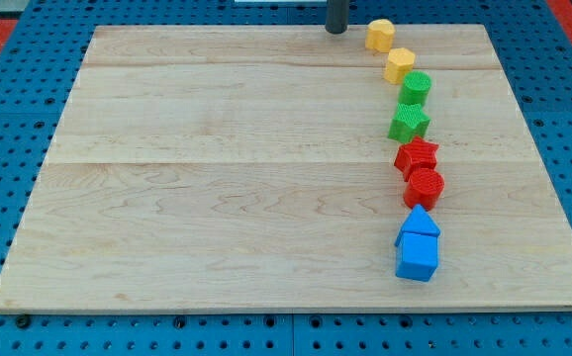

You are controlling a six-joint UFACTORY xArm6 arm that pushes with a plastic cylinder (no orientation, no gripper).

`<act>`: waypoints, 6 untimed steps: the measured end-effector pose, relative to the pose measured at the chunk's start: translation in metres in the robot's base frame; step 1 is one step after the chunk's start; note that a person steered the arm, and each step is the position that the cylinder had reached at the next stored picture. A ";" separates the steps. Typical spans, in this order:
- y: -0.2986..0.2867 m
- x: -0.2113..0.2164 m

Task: Place the arm to the top right of the yellow heart

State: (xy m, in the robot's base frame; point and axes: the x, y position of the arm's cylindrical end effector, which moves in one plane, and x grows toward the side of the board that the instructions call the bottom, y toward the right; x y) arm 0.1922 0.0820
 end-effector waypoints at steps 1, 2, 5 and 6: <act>0.073 -0.001; 0.086 -0.001; 0.112 0.007; 0.107 0.007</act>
